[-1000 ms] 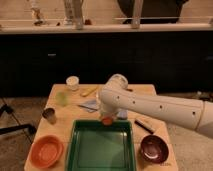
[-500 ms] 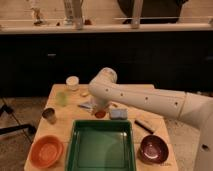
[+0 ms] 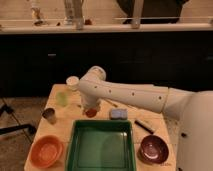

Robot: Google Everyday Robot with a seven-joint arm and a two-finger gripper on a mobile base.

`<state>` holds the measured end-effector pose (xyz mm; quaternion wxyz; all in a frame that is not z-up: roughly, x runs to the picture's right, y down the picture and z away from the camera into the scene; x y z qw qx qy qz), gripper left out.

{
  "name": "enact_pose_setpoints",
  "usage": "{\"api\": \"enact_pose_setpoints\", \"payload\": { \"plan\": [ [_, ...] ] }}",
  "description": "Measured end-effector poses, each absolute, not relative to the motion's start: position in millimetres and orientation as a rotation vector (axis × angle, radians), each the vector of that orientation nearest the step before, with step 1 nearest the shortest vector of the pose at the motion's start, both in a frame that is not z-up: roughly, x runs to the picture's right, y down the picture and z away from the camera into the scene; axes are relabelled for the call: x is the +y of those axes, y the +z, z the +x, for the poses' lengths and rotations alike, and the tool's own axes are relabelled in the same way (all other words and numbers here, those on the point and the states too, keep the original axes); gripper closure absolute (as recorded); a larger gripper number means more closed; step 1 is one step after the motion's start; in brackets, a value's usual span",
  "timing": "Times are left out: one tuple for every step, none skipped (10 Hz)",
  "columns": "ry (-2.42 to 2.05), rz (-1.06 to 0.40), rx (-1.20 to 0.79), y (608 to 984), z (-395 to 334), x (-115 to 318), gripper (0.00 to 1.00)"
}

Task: Place apple in table surface

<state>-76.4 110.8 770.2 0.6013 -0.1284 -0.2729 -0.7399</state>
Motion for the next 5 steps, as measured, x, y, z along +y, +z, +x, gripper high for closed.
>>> {"api": "enact_pose_setpoints", "payload": {
  "plan": [
    [-1.712,-0.299,-0.634,770.1,-75.8,111.1,1.0],
    [-1.714,-0.298,-0.637,769.7,-78.1,111.7,1.0],
    [-1.715,-0.298,-0.639,769.9,-78.9,112.2,1.0],
    [-1.714,-0.298,-0.637,770.3,-77.7,112.1,1.0],
    [-1.712,-0.299,-0.637,770.4,-76.8,112.0,1.0]
  ]
}}
